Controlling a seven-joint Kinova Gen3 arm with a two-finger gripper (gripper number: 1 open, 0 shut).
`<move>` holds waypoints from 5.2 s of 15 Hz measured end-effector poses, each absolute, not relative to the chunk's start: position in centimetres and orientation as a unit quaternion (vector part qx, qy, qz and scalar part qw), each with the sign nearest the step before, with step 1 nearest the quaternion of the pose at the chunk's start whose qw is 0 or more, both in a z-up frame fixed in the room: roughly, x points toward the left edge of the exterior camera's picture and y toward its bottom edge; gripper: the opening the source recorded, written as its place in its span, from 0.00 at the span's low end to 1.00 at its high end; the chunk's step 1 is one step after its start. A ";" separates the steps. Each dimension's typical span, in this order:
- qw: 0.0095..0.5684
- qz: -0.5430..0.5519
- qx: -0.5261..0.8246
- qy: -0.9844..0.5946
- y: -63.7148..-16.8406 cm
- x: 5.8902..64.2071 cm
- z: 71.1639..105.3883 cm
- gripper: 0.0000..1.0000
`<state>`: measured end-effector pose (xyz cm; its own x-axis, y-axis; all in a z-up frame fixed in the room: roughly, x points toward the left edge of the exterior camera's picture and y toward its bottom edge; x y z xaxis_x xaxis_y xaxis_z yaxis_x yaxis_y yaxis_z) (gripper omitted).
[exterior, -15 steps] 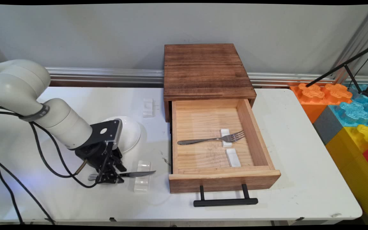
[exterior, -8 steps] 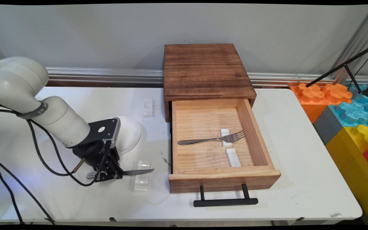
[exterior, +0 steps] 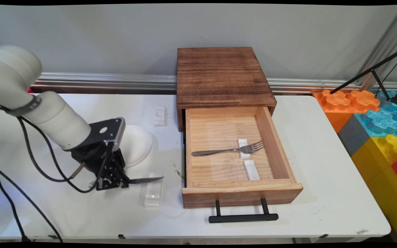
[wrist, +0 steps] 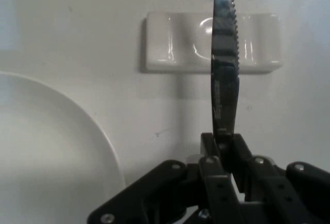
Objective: Place the picked object into the drawer
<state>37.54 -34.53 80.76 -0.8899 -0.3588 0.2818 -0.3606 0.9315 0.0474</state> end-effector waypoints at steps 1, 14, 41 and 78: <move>0.144 0.002 0.186 -0.972 -34.6 37.6 81.2 0.00; 0.181 0.007 0.194 -0.964 -37.4 34.4 92.1 0.00; 0.258 0.025 0.181 -0.949 -47.4 13.6 89.8 0.00; 0.212 -0.007 0.200 -0.957 -47.9 11.9 79.2 1.00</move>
<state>11.95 -47.94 79.17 -0.8300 -0.3851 0.4035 -0.3792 0.9201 0.0981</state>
